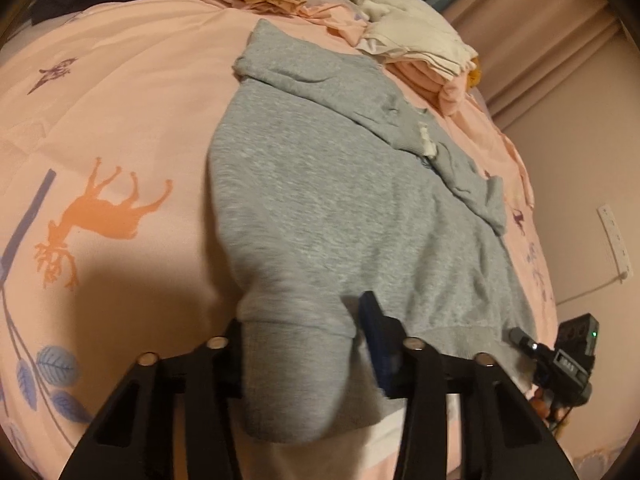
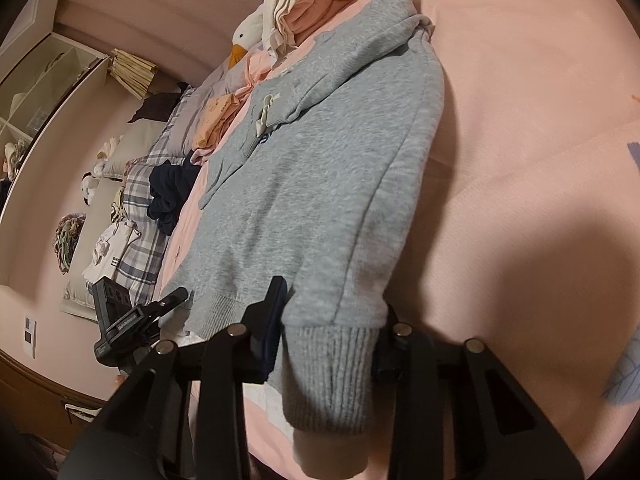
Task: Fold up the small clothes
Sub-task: 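Move both grippers to the ribbed hem of the sweatshirt, then grasp the ribbed hem with the right gripper while the left gripper grasps it too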
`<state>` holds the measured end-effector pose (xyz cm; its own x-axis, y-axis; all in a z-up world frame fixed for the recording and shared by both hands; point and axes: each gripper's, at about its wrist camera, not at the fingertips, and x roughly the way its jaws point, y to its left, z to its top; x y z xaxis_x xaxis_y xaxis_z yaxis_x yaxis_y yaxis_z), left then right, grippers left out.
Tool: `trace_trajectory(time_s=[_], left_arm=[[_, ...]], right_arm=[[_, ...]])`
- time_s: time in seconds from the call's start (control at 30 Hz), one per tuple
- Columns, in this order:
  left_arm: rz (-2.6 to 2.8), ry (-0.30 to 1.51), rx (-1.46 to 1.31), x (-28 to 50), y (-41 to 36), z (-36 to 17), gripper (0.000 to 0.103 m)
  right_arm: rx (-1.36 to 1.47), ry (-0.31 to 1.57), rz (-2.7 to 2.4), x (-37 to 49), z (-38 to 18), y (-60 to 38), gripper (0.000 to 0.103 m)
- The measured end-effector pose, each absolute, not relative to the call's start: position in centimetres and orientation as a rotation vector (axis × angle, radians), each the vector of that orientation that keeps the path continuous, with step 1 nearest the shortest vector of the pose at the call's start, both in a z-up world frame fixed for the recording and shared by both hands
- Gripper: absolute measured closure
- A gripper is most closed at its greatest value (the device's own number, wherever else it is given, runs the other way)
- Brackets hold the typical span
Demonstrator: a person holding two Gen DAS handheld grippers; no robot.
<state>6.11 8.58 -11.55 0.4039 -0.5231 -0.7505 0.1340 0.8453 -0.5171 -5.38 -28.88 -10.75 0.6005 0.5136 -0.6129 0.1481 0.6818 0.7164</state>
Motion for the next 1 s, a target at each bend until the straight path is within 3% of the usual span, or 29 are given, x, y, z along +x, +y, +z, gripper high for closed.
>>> trace_trajectory(time_s=[0.17, 0.4, 1.0], left_arm=[[-0.412, 1.082, -0.419, 6.2, 8.9, -11.5, 0.078], [-0.431, 1.049, -0.446, 5.8, 9.3, -10.8, 0.085], [-0.483, 0.997, -0.457, 6.3, 8.8, -8.8, 0.087]], right_arm=[[0.784, 0.916, 0.235, -5.2, -10.4, -28.3, 0.076], [0.752, 0.893, 0.244, -4.9, -9.4, -27.8, 0.078], [0.750, 0.789, 0.277, -4.8, -7.0, -27.0, 0.082]])
